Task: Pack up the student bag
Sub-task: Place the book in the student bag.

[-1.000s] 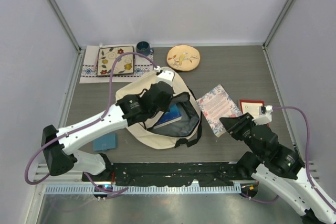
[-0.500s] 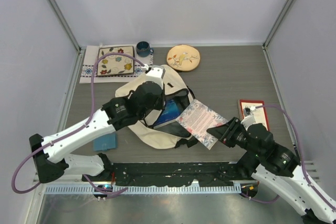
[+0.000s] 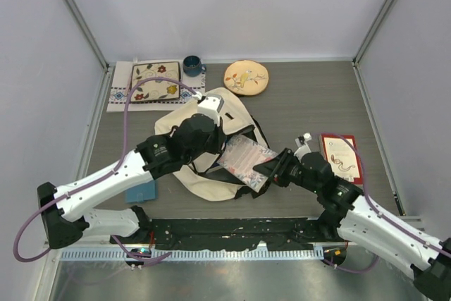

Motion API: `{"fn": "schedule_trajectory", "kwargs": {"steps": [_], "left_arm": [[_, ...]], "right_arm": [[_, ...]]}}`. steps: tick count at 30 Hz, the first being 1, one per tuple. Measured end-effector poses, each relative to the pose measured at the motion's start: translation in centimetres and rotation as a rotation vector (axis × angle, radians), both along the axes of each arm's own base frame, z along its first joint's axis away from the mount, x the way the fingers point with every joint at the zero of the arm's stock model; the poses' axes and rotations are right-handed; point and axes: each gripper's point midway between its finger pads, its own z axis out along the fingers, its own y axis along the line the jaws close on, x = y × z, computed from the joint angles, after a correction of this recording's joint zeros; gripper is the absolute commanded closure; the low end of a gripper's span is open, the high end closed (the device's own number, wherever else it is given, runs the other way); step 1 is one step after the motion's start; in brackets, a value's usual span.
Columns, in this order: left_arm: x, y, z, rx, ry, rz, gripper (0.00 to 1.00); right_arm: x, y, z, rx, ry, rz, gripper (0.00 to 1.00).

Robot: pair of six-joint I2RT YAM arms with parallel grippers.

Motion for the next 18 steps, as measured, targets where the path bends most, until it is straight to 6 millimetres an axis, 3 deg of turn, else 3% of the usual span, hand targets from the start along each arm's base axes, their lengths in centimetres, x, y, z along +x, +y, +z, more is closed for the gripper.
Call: {"fn": "schedule_trajectory", "kwargs": {"steps": [10,18], "left_arm": [[-1.1,0.1,0.3,-0.044,-0.003,-0.038,1.0],[-1.2,-0.2,0.4,-0.067,0.003,-0.043,1.0]], "right_arm": [[3.5,4.1,0.3,0.095,-0.011,0.006,0.99],[5.4,4.8,-2.7,0.06,0.008,-0.11,0.97]]}}
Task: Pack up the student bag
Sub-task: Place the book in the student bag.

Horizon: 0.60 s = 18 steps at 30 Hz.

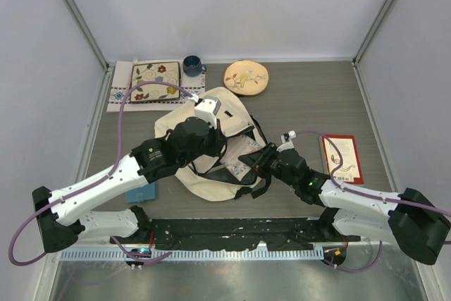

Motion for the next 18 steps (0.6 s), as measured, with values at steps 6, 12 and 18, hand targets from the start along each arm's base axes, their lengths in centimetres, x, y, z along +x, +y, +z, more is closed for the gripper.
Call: {"fn": "schedule_trajectory", "kwargs": {"steps": [6,12,18], "left_arm": [[-0.2,-0.2,0.0,-0.007,0.008,-0.011,1.0],[-0.3,-0.2,-0.2,-0.005,0.013,-0.012,1.0],[-0.4,0.1,-0.1,-0.01,0.009,-0.012,1.0]], "right_arm": [[1.1,2.2,-1.5,-0.045,-0.034,-0.068,0.89],[3.5,5.3,-1.5,-0.049,-0.048,-0.122,0.64],[4.5,5.7,-2.4,-0.067,-0.041,-0.16,0.34]]}}
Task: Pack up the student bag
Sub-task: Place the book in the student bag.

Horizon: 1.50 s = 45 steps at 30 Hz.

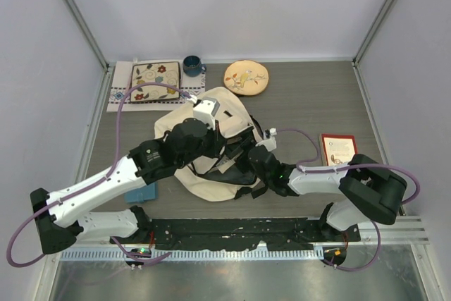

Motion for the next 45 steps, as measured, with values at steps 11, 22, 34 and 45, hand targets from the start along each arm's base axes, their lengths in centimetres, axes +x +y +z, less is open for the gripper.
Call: {"fn": "schedule_trajectory", "kwargs": {"steps": [11,22,34,45], "left_arm": [[-0.3,0.0,-0.7,0.005,0.012,-0.013,1.0],[-0.4,0.1,-1.0,0.008,0.018,-0.014,1.0],[-0.9,-0.4,-1.1,-0.012,0.038,-0.038,1.0],[-1.3,-0.6,-1.2,-0.019,0.051,-0.058,1.0]], "right_arm": [[-2.2,-0.8,-2.2,-0.081,0.065,0.079,0.27],[-4.0,-3.3,-2.9,-0.093,0.091,0.082,0.32],[-1.1,0.8,-4.1,-0.169,0.06,0.114,0.32],[1.1,4.1,-1.8,-0.14,-0.082,0.156,0.29]]}}
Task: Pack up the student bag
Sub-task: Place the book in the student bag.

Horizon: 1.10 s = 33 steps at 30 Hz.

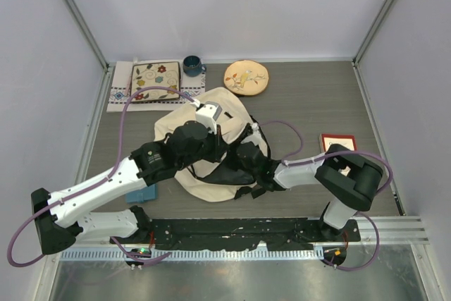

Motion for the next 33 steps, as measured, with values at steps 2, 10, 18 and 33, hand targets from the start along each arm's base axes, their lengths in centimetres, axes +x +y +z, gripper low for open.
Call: {"fn": "schedule_trajectory", "kwargs": {"steps": [2,10,18,33], "left_arm": [[0.0,0.1,-0.3,0.004,0.003,0.001,1.0],[0.1,0.6,-0.7,0.006,0.0,0.023,1.0],[0.1,0.6,-0.9,-0.002,0.013,0.04,1.0],[-1.3,-1.2,-5.1,0.004,0.15,-0.008,0.95]], "right_arm": [[-0.5,-0.8,-0.5,-0.001,0.0,0.0,0.28],[-3.2,-5.6,3.0,0.013,-0.069,-0.007,0.27],[-5.4,-9.9,9.1,0.058,-0.115,-0.036,0.27],[-5.7,-25.0,11.7,-0.224,-0.183,-0.459,0.22]]}}
